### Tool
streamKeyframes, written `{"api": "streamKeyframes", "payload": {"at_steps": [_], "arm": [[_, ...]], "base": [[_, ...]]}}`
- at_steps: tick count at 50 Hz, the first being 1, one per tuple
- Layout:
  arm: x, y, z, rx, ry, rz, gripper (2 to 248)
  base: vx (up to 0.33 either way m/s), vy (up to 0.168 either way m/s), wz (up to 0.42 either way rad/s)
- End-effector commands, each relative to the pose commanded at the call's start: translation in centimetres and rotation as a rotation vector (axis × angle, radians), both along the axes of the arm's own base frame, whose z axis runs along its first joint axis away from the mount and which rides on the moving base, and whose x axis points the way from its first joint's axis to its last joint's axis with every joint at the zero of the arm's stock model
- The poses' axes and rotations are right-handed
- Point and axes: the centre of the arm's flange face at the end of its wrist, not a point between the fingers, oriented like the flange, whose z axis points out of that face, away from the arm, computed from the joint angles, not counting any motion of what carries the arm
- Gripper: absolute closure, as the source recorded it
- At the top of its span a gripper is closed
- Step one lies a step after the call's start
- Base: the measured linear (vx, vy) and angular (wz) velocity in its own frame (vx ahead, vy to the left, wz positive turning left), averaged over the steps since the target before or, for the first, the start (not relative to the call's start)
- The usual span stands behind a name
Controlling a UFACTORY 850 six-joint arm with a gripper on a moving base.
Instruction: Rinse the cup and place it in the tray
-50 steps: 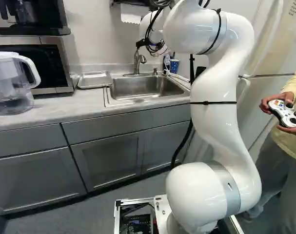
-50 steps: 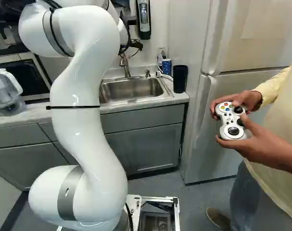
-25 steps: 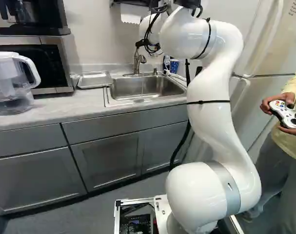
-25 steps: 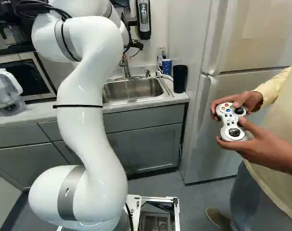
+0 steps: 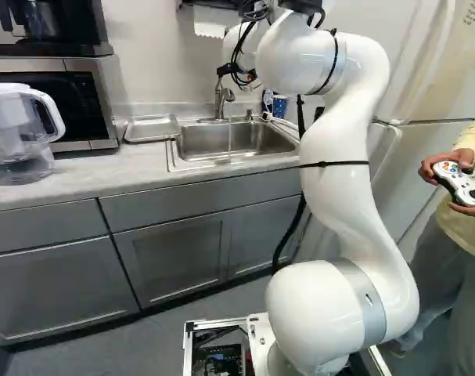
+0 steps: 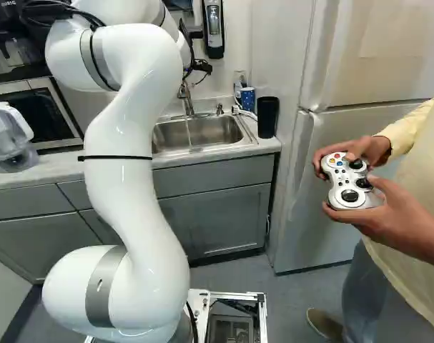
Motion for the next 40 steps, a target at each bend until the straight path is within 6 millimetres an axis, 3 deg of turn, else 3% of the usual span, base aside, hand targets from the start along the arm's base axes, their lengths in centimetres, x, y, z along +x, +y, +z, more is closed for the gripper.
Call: {"api": "streamKeyframes", "payload": {"at_steps": [40], "arm": [[-7.8, 1.9, 0.8, -0.008, 0.091, 0.036, 3]], "base": [[0.0, 0.0, 0.0]]}}
